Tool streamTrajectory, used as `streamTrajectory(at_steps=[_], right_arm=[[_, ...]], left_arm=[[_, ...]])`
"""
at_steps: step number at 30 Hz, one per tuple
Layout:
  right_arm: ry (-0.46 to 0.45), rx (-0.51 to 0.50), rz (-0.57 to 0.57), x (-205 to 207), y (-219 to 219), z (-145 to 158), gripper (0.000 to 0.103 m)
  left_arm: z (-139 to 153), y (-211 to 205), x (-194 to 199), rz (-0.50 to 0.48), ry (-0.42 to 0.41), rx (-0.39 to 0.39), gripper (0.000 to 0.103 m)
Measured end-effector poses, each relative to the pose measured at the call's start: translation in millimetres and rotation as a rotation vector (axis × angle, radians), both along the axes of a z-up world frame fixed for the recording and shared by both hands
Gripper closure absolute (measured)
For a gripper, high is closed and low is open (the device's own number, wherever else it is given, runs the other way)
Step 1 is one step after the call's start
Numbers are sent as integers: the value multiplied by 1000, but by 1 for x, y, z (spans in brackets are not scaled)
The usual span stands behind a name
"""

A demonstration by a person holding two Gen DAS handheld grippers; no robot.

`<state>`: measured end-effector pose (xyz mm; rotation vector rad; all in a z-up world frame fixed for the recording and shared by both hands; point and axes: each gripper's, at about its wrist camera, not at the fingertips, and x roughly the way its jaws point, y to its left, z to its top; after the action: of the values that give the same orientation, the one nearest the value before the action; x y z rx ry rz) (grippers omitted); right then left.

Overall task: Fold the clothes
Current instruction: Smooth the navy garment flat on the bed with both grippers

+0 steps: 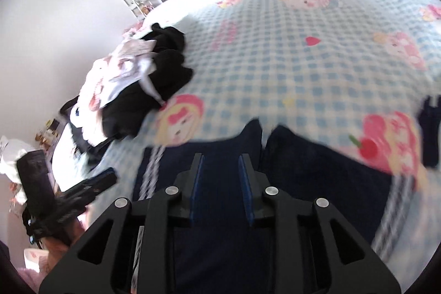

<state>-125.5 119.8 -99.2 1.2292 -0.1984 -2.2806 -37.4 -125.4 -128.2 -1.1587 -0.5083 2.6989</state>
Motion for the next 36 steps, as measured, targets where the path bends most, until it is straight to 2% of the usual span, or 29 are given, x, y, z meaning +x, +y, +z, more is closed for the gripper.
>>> streamTrajectory(at_steps=[2,5,7,9,10,11,13,15,17,20,22,24,27,28,31,34,36], right_arm=[[-8,29,-15,39,10,-2,77],[-27,84,-35,85,22,-22,77],[-64,104,-55,104,31,-44,77],[-103,118,-75,117,42,-62,77],[-122,124,-85,123,48,-71,77],[-145,103,-92,126,56,-76,77],[-171,-3,-114,131,79,-73,77],[-147,-34,-138,135,92,-67,77],[-119,-17,-147,136,95,-64,77],[-107,11,-156,135,96,-67,77],[-106,44,-197,133,105,-68,77],[-104,19,-237,131,121,-64,77],[-98,-118,-251,128,146,-53,74],[-96,-117,-262,124,151,-52,73],[-109,-31,-311,113,155,-60,73],[-154,-20,-314,107,155,-80,71],[-168,7,-317,108,154,-91,71]], left_arm=[[-10,23,14,-49,-32,4,72],[-22,53,30,-105,-67,-14,71],[-28,68,38,-94,-92,-128,71],[-32,70,45,-27,-122,-261,72],[-33,65,50,-1,-134,-263,72],[-30,58,57,7,-129,-206,72],[-21,51,71,0,-85,-103,71],[-14,59,81,-40,-33,-77,71],[-18,75,81,-86,-44,-92,71],[-37,81,75,-92,-137,-159,71],[-48,75,74,-80,-202,-175,72],[-42,69,74,-85,-197,-125,72],[-24,74,68,-130,-145,-50,72],[-18,82,61,-155,-128,-46,71],[-8,115,38,-226,-97,-76,71],[-19,147,23,-295,-108,-62,71],[-32,161,18,-311,-148,-76,71]])
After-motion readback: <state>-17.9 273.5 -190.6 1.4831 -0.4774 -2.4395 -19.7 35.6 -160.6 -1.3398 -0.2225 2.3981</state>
